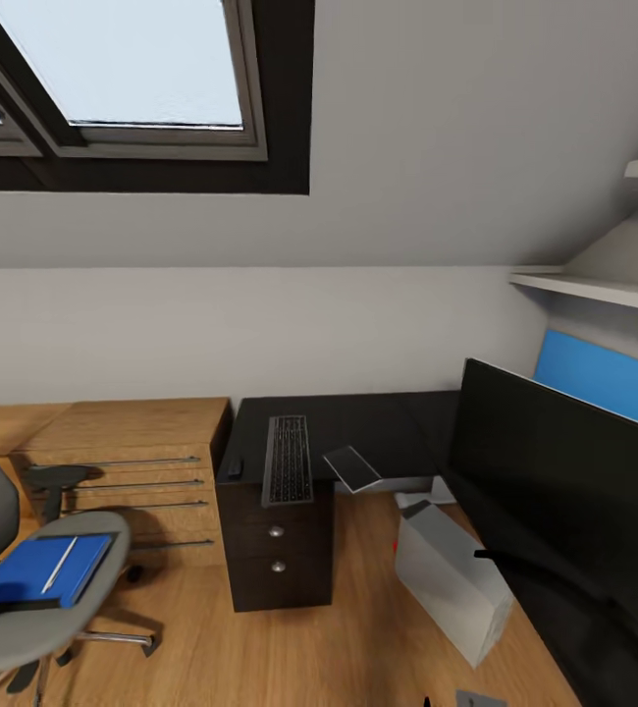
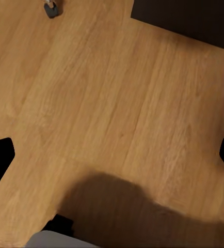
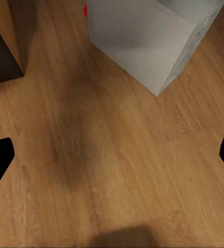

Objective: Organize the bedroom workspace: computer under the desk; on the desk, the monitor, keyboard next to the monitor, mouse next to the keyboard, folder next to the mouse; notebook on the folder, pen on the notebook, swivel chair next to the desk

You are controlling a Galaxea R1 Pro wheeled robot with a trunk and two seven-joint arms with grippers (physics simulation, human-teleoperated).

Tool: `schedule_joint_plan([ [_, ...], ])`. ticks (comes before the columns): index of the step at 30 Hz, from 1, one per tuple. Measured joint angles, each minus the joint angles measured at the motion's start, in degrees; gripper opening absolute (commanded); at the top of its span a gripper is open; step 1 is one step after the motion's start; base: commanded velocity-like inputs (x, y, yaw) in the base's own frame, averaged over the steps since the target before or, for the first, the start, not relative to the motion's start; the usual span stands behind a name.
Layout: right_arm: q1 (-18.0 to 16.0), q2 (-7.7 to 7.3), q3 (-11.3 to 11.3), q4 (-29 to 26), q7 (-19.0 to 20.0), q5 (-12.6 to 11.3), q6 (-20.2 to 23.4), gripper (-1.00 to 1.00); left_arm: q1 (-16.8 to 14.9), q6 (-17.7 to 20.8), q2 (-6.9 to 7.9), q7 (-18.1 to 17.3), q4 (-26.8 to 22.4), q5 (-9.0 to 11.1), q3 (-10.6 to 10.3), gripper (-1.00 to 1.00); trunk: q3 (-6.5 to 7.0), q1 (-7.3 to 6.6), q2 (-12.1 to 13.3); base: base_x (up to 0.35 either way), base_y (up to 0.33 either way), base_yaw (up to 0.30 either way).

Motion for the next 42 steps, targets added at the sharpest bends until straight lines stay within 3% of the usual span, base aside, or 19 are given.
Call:
schedule_joint_plan([
  [21, 0.0, 0.04, 0.0, 0.0, 0.0, 0.0, 0.0, 1.0, 0.0, -0.2, 0.22, -0.1, 0.0, -0.2, 0.0, 1.0, 3.78, -4.62, 8.4, -0.263, -0.202, 0.0],
  [42, 0.0, -0.09, 0.0, 0.0, 0.0, 0.0, 0.0, 1.0, 0.0, -0.5, 0.6, -0.6, -0.2, -0.2, 0.1, 1.0, 7.56, -9.23, 16.9, -0.335, -0.018, 0.0],
])
